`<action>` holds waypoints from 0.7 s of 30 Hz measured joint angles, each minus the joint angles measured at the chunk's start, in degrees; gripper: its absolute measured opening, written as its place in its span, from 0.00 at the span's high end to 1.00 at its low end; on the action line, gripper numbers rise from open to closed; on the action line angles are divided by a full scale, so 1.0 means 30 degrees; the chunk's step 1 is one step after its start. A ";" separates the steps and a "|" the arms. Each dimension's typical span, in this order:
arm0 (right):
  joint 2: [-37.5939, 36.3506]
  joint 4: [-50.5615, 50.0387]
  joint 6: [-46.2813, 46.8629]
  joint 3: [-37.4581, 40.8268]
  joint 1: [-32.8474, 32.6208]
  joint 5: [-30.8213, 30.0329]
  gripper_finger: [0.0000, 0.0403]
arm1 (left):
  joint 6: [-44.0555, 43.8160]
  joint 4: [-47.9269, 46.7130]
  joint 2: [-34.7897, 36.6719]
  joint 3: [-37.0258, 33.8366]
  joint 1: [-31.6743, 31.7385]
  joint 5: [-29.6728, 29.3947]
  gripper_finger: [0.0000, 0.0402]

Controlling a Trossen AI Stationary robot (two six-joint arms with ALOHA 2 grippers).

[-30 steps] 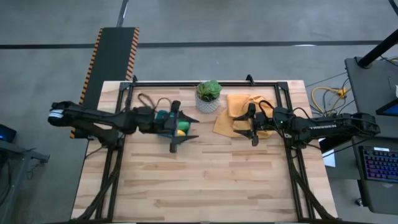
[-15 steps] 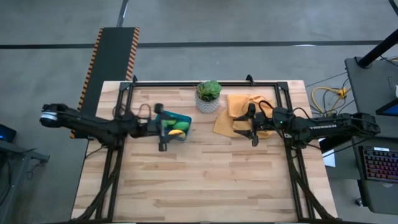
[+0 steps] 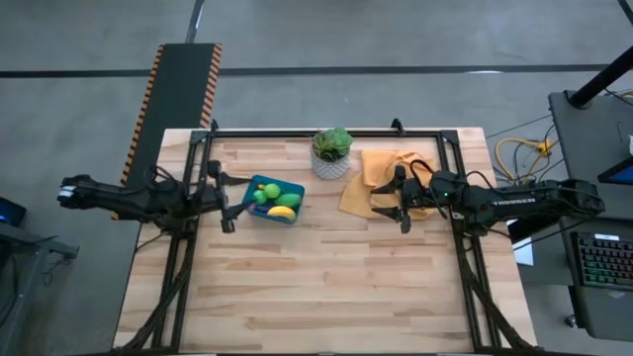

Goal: Pick and placing Produce into tupperware
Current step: Return to Home Position

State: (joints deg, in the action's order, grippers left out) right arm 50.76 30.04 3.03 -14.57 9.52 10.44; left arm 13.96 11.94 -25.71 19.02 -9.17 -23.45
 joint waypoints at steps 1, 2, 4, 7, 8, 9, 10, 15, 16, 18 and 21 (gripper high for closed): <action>0.0004 0.0007 -0.0004 0.0000 0.0000 0.0000 0.39 | -0.0031 -0.0042 0.0414 -0.0445 0.0000 -0.0172 0.41; 0.0000 0.0013 -0.0007 -0.0001 0.0000 0.0000 0.39 | -0.0044 0.0017 0.0897 -0.0934 0.0000 -0.0357 0.41; 0.0000 0.0036 -0.0004 0.0000 0.0000 0.0000 0.39 | -0.0045 0.0432 0.1916 -0.1920 0.0015 -0.0788 0.41; 0.0000 0.0051 -0.0007 0.0000 0.0000 0.0000 0.39 | -0.0067 0.1168 0.3317 -0.3222 0.0015 -0.0823 0.41; 0.0000 0.0050 -0.0007 0.0000 0.0000 0.0000 0.39 | -0.0039 0.1216 0.3703 -0.3509 0.0015 -0.0726 0.41; 0.0000 0.0058 -0.0013 0.0000 0.0000 0.0000 0.39 | -0.0033 0.1250 0.4073 -0.3769 0.0015 -0.0705 0.41; 0.0003 0.0058 -0.0015 0.0000 0.0000 0.0000 0.39 | -0.0026 0.1280 0.4396 -0.3964 0.0015 -0.0700 0.42; 0.0003 0.0109 -0.0015 0.0000 0.0000 0.0000 0.39 | -0.0039 -0.0499 0.5740 -0.4349 0.0015 -0.0654 0.49; 0.0000 0.0109 -0.0015 0.0000 0.0000 0.0000 0.39 | -0.0102 -0.0875 0.5979 -0.4349 0.0015 -0.0651 0.51; 0.0003 0.0109 -0.0019 0.0000 0.0000 0.0000 0.39 | -0.0343 -0.1660 0.6340 -0.4349 0.0015 -0.0640 0.55; 0.0000 0.0109 -0.0017 0.0000 0.0000 0.0000 0.39 | -0.0866 -0.2509 0.6714 -0.4354 0.0015 -0.0074 0.62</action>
State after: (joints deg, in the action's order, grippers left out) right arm 50.76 30.37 2.98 -14.57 9.52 10.44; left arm 11.36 4.42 -5.57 5.96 -9.13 -23.67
